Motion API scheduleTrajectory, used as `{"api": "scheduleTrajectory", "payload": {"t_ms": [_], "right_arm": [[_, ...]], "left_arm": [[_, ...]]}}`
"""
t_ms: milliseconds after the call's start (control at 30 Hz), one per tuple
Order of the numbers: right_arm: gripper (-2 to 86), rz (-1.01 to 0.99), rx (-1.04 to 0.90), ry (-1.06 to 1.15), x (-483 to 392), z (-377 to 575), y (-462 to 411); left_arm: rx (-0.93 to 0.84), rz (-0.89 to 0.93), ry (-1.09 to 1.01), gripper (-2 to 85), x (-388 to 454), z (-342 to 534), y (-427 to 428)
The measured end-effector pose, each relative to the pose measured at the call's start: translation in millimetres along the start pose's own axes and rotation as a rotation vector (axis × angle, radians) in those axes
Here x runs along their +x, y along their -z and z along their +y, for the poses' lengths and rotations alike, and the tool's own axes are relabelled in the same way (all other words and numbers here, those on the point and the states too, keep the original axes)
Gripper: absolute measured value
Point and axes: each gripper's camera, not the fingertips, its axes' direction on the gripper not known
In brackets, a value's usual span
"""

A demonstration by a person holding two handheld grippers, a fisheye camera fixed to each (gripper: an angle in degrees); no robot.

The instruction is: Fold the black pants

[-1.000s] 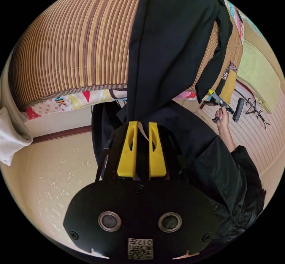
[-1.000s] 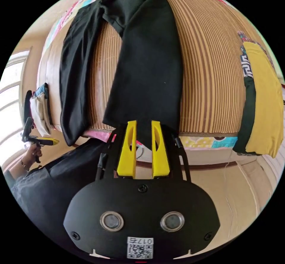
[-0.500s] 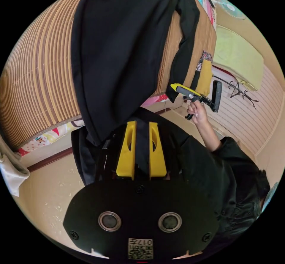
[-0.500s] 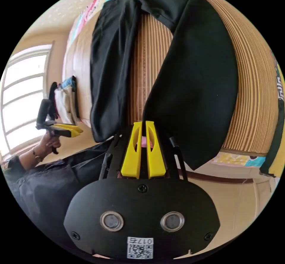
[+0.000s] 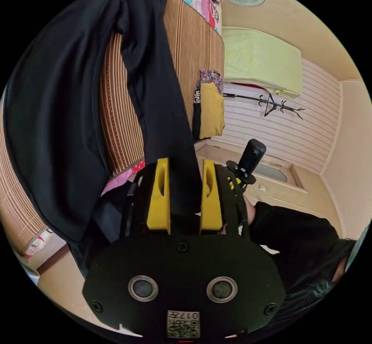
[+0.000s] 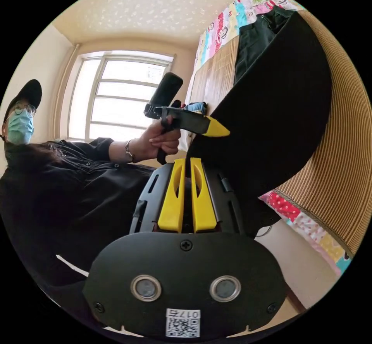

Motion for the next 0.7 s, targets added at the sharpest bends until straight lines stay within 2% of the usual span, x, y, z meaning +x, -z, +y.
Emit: {"api": "scheduleTrajectory", "payload": {"t_ms": [100, 167, 233, 300, 367, 467, 600, 667, 700], "right_arm": [[3.8, -0.040, -0.155, 0.042, 14, -18, 17], [4.6, -0.097, -0.244, -0.015, 42, -51, 48], [5.8, -0.033, -0.270, -0.040, 56, -90, 78], [8.2, 0.092, -0.222, -0.069, 67, -141, 111], [14.1, 0.261, -0.054, -0.152, 85, -214, 148], [17.1, 0.353, 0.134, -0.279, 122, -293, 161], [17.0, 0.523, 0.184, -0.450, 169, -359, 132], [13.4, 0.740, 0.161, -0.504, 176, -390, 105], [10.4, 0.786, 0.172, -0.497, 173, -397, 99]], "left_arm": [[0.014, -0.094, -0.044, 0.5, 17, 8, -18], [0.041, -0.086, -0.058, -0.3, 24, 15, -22], [0.060, -0.064, -0.051, -0.6, 28, 19, -27], [0.084, -0.053, -0.060, -0.8, 35, 23, -34], [0.090, -0.049, -0.070, -0.8, 42, 24, -40], [0.095, -0.023, -0.085, -0.8, 51, 25, -48], [0.122, 0.028, -0.092, -0.8, 58, 30, -50], [0.141, 0.077, -0.094, -0.8, 57, 35, -44], [0.159, 0.112, -0.099, -0.8, 54, 39, -38]]}}
